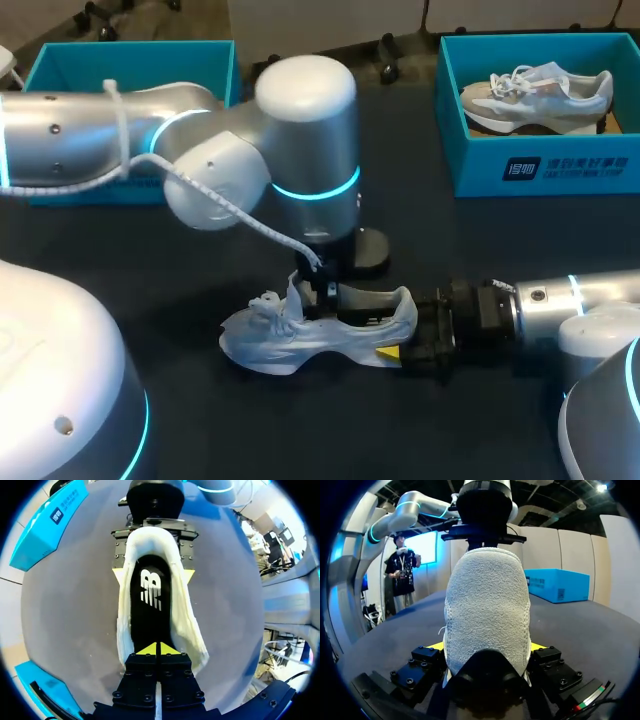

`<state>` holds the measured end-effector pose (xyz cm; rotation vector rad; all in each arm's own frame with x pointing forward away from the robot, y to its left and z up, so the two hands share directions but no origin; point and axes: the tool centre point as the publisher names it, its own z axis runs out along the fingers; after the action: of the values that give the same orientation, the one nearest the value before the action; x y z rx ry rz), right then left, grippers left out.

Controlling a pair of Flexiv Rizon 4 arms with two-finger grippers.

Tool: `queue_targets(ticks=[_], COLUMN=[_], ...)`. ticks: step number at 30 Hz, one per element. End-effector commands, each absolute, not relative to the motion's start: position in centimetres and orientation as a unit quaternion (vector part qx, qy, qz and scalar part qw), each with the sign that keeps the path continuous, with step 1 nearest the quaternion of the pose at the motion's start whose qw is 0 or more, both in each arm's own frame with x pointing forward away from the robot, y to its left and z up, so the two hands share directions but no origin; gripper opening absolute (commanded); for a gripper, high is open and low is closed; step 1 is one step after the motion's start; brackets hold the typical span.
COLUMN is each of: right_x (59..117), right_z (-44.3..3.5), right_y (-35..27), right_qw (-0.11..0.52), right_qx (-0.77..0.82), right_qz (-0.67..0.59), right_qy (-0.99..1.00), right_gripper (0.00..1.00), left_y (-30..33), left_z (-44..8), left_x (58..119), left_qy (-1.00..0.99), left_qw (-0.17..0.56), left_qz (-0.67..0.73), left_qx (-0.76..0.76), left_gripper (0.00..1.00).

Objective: Take the shoe out of the shoebox, open the shoe tongue, remove and reinsert the insole, then place the shoe into the shoebox

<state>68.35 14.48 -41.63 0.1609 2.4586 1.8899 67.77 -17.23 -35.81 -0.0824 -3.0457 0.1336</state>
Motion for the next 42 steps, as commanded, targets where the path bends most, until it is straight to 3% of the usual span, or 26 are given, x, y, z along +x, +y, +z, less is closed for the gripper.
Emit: queue_targets(ticks=[1,18,32,42], right_x=[68.3,68.3,68.3,68.3], right_z=[-41.7,-41.7,-41.7,-41.7], right_y=[14.6,14.6,14.6,14.6], right_qw=[0.019,0.019,0.019,0.019], right_qx=[0.052,0.052,0.052,0.052], right_qz=[0.608,0.608,0.608,0.608], right_qy=[0.792,0.792,0.792,0.792], right_gripper=[0.00,0.00,0.00,0.00], left_y=[-16.2,-17.6,-18.3,-18.0], left_z=[-34.8,-33.5,-37.6,-39.7], left_x=[67.9,67.0,65.7,64.7], left_qy=[-0.994,-0.989,-0.987,-0.990], left_qw=[0.063,0.089,0.135,0.117], left_qz=[0.086,0.098,0.056,0.034], left_qx=[-0.035,-0.071,-0.070,-0.068], left_gripper=[0.00,0.00,0.00,0.00])
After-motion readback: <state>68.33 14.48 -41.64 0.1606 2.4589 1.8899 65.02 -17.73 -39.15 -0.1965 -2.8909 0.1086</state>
